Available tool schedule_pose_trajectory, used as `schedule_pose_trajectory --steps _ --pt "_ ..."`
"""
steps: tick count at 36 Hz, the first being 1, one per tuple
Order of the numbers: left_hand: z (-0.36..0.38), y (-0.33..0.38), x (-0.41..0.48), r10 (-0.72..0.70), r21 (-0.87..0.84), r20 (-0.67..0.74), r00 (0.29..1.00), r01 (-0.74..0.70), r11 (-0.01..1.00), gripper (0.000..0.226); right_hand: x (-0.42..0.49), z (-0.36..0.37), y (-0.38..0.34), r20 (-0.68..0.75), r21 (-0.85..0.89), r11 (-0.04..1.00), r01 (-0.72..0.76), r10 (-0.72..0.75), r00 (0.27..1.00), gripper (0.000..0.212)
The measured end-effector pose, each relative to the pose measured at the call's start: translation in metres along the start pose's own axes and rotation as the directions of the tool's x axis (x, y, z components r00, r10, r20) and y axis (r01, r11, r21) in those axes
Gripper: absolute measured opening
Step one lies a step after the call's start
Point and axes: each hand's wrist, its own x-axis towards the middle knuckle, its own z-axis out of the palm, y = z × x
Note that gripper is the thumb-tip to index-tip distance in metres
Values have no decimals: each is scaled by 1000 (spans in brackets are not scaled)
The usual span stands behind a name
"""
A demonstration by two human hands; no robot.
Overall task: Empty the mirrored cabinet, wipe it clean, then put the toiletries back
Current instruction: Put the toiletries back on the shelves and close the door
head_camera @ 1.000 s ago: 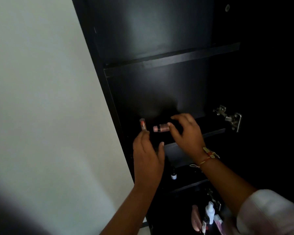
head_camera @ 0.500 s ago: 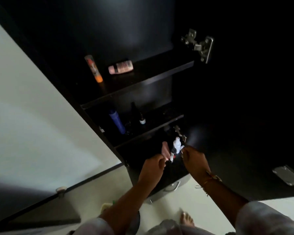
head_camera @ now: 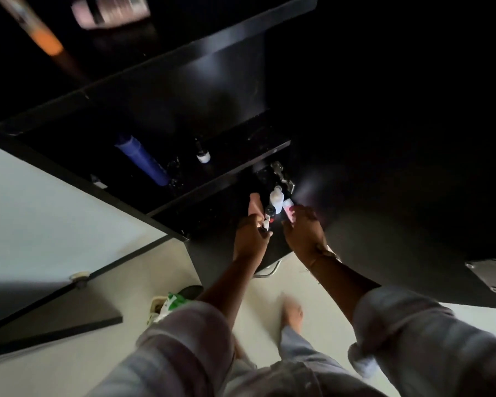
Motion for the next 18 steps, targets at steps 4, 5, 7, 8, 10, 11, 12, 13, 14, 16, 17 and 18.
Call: schedule_pose_trajectory --steps 4,5,7,8,10,11,12,13,14,16,17,18 --pt "5 9 11 14 -23 -13 1000 -14 1000 29 15 -5 -4 -47 29 999 25 -24 999 46" --pt "7 10 14 19 -20 -10 1000 -20 1000 28 19 -7 -5 -40 26 999 47 -46 998 49" --pt "10 13 20 16 -14 -13 1000 -16 1000 28 30 -9 -5 -26 17 995 97 -96 995 53" --pt "12 13 22 18 1 -19 1000 -18 1000 29 35 -10 -5 -21 8 993 121 -121 992 54" --pt "15 14 29 21 19 -25 999 -21 1000 31 46 -12 -5 6 -4 986 164 -164 986 57" --pt "17 14 33 30 38 -25 999 -29 999 32 50 -12 -6 25 9 982 186 -186 982 58" --pt "19 13 37 43 55 -28 999 -41 998 33 55 -13 -7 44 20 977 211 -212 976 58" --pt "22 13 41 48 71 -27 998 -46 996 33 60 -11 -8 65 21 972 234 -235 970 58" --pt "25 11 46 52 86 -32 998 -49 995 32 64 -10 -8 83 13 966 257 -257 963 57" --pt "30 9 54 51 128 -47 998 -45 991 31 72 -6 -9 114 8 957 289 -288 951 55" --pt "32 9 56 46 155 -50 998 -38 987 31 75 -5 -9 125 1 956 294 -292 948 53" --pt "33 9 58 43 178 -52 998 -33 984 31 78 -3 -9 134 -12 956 294 -289 948 49"
